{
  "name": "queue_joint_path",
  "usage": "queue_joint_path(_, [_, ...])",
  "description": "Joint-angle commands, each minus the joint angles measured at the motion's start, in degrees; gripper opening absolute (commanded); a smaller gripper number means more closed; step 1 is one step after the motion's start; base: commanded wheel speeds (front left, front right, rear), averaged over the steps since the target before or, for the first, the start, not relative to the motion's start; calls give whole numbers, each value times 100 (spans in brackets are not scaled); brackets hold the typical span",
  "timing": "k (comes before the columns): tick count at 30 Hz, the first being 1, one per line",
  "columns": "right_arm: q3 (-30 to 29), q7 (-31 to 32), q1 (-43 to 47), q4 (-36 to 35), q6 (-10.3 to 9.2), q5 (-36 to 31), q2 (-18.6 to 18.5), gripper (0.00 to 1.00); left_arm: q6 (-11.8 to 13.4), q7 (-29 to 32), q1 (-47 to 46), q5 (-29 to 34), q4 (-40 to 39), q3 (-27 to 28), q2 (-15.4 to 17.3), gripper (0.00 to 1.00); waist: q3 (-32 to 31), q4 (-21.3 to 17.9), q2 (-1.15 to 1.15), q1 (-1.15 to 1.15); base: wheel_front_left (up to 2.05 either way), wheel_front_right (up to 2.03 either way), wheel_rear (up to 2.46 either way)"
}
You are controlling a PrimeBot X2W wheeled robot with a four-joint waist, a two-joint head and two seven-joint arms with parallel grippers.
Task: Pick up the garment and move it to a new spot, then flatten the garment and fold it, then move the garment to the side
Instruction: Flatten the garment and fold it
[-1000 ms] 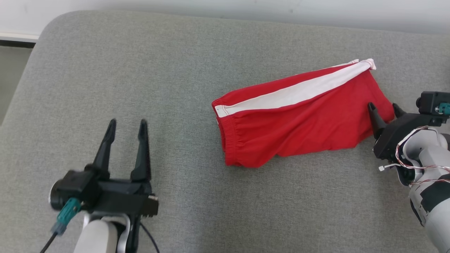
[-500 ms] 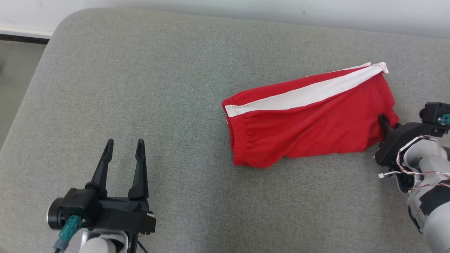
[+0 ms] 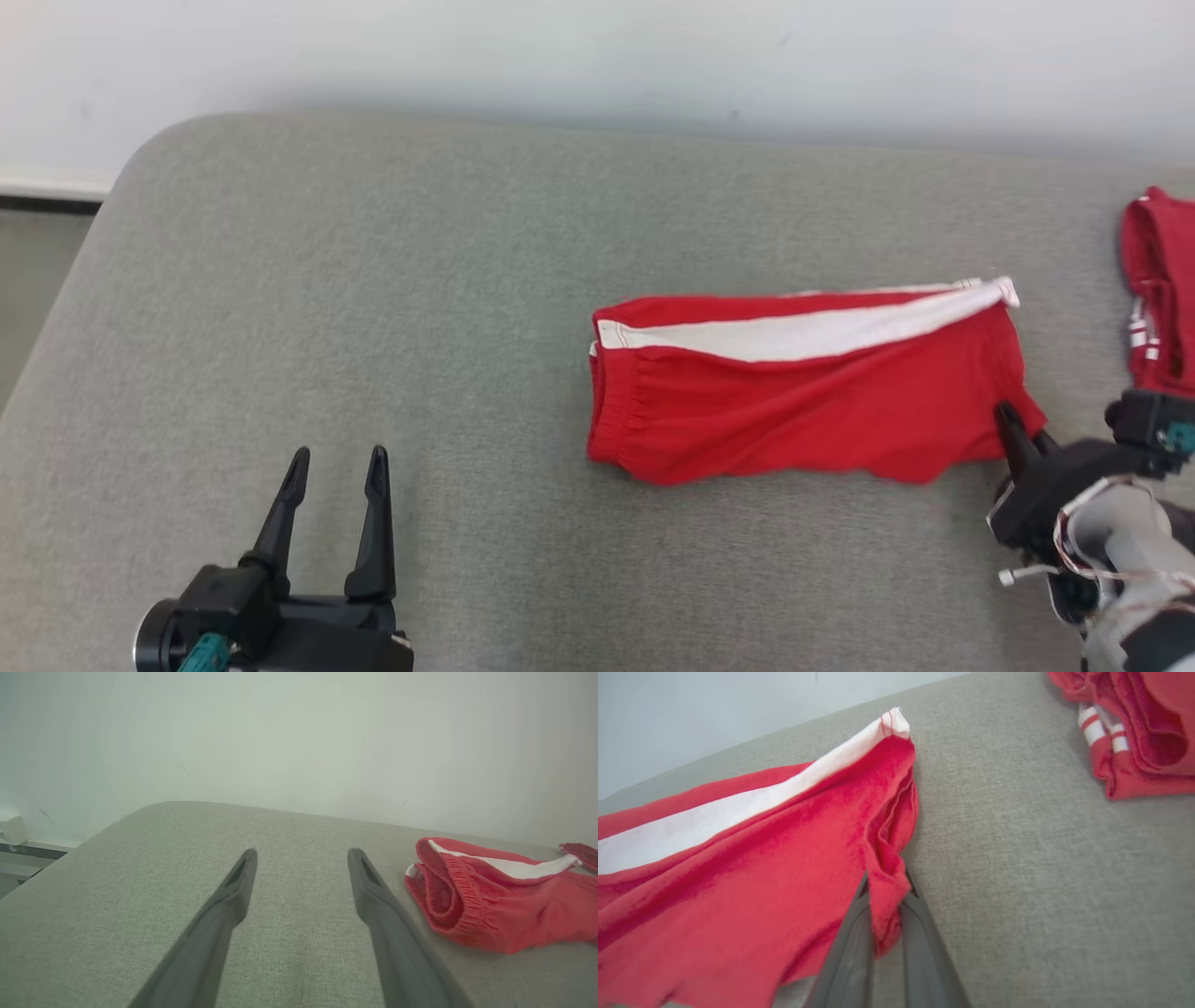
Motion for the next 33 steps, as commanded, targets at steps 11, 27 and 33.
queue_joint_path(11, [-193, -183, 1309, -763, -19, 693, -673, 0, 5, -18, 360, 93, -99, 29, -7, 100, -507, -554, 0, 1, 0, 0, 0])
queue_joint_path(27, [-322, -353, 1592, -1571, -18, 268, -644, 0, 5, -18, 497, 109, -164, 105, -8, 100, -684, -673, 0, 1, 0, 0, 0])
queue_joint_path(33, [-298, -235, 1684, -2266, -18, -24, -452, 0, 4, -18, 503, 129, -172, 114, -7, 100, -697, -649, 0, 1, 0, 0, 0])
